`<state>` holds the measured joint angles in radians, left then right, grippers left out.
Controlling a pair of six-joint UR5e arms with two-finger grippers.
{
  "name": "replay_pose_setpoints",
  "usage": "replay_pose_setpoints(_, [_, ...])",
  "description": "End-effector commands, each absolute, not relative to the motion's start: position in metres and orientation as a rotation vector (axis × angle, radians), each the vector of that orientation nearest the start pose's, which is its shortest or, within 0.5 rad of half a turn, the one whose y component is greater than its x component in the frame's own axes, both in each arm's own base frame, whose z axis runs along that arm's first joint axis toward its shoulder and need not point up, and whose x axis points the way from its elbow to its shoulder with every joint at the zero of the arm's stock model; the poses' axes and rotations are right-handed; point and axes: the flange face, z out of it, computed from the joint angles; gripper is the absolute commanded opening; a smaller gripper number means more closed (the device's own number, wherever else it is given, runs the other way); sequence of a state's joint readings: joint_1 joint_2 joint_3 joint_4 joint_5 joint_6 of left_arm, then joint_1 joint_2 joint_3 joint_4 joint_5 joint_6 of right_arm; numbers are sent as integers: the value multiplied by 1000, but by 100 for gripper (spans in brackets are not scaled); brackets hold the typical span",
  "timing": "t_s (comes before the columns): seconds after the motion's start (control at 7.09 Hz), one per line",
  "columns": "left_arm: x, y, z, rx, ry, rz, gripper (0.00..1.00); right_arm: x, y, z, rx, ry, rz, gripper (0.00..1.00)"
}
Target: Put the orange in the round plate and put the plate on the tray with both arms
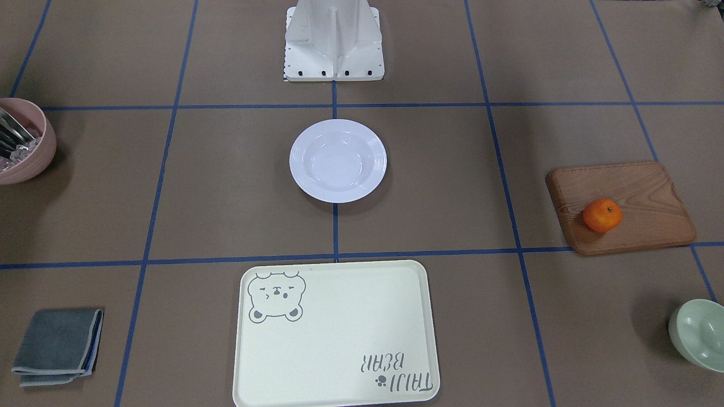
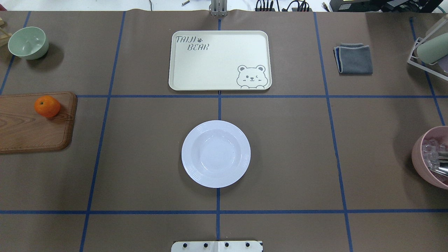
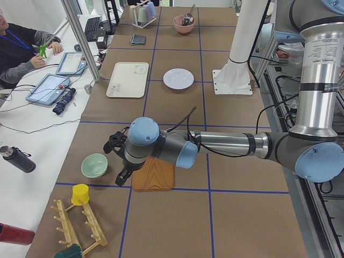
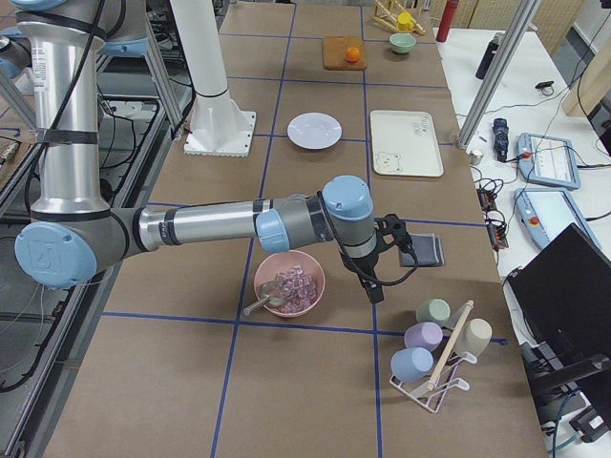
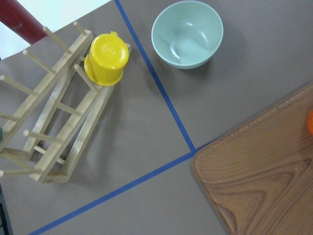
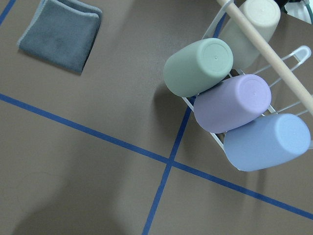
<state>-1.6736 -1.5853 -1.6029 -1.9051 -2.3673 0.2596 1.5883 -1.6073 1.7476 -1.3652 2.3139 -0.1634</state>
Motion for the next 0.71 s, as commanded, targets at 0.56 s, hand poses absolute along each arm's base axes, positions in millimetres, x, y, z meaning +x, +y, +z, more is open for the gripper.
replay_pose_setpoints(0.56, [21,-523,552,378,900,64,99,-72,-481,452,268,-842,118,100])
